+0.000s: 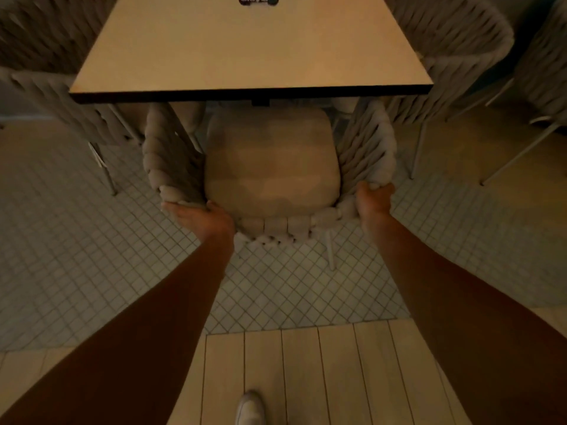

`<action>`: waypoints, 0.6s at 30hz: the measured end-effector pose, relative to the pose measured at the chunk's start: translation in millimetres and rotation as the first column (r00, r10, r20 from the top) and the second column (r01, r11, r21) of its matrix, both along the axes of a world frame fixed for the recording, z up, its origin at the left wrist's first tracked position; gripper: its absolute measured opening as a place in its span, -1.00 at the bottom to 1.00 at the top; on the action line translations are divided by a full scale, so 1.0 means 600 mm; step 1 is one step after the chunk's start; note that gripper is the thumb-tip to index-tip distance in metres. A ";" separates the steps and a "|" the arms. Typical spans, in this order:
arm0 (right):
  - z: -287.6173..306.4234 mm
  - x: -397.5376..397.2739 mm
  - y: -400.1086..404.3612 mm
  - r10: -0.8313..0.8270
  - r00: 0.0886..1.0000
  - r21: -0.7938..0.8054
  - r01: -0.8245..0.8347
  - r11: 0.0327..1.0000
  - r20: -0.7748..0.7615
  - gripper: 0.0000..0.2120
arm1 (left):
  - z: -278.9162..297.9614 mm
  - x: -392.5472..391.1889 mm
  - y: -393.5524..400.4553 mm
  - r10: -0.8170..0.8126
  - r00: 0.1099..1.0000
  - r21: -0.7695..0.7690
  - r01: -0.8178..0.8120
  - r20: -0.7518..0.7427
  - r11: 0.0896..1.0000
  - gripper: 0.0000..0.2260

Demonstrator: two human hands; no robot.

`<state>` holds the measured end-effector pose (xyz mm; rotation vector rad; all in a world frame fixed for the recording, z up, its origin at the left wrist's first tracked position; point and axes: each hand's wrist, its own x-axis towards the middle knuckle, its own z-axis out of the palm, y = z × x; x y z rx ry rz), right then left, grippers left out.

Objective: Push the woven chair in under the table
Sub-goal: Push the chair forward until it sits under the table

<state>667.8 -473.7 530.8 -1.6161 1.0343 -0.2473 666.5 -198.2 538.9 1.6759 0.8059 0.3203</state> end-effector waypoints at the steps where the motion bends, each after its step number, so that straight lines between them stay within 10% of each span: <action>1: 0.001 -0.001 0.001 0.000 1.000 -0.004 0.000 1.000 -0.009 -0.42 | 0.001 -0.001 0.001 0.000 1.000 0.022 0.001 -0.021 1.000 -0.29; 18: 0.027 -0.068 0.076 0.311 0.945 -0.302 -0.326 0.896 -0.096 -0.21 | 0.000 -0.067 -0.006 -0.348 0.921 0.362 0.389 -0.175 0.847 -0.22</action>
